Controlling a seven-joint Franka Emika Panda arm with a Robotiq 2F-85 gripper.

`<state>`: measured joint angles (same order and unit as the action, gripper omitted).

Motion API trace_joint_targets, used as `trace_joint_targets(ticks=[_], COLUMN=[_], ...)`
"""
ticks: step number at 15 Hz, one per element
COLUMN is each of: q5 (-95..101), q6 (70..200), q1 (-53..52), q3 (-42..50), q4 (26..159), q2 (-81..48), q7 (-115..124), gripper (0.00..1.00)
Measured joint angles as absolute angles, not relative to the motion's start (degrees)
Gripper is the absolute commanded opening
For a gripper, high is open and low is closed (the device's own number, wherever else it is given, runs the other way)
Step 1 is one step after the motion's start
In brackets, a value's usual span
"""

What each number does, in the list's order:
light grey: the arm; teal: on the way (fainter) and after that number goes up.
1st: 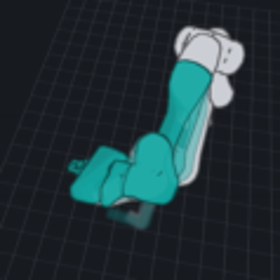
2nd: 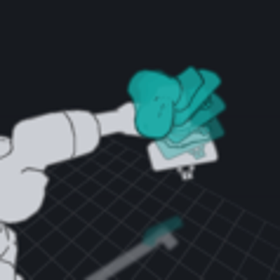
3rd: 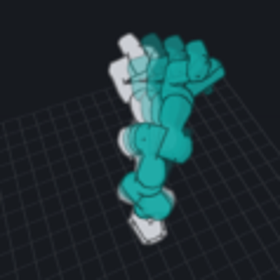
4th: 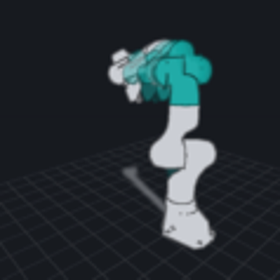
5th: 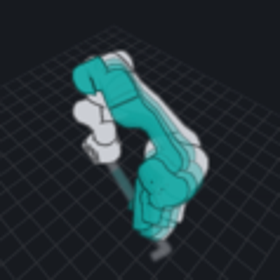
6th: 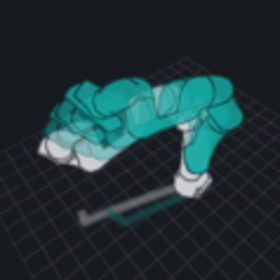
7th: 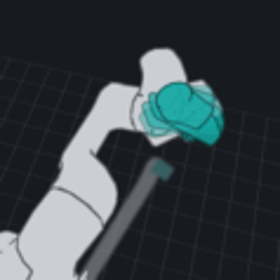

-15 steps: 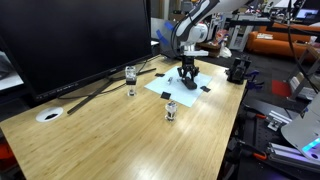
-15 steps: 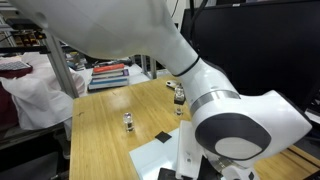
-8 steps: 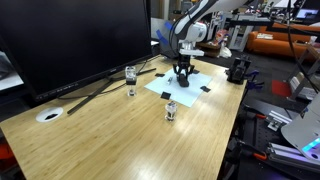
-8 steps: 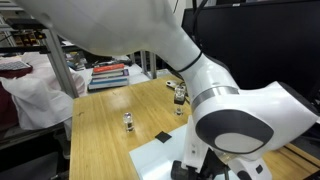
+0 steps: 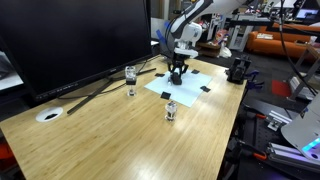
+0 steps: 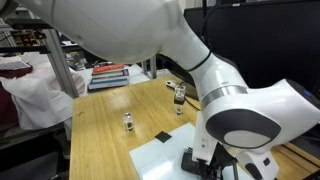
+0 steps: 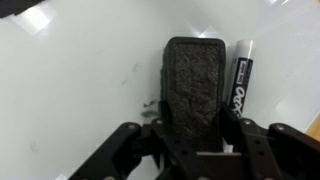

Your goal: Wipe the whiteboard using the black eraser on the desk

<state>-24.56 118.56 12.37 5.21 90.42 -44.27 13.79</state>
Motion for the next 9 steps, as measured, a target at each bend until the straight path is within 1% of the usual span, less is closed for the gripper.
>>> trace_joint_targets(ticks=[5, 9], q5=[-25.2, -25.9], q6=[117.4, 116.8], q1=[12.7, 13.1], q3=[3.7, 3.7], q4=[86.8, 86.4], q2=[-46.4, -46.6], q7=[13.8, 13.8], gripper=[0.26, 0.26])
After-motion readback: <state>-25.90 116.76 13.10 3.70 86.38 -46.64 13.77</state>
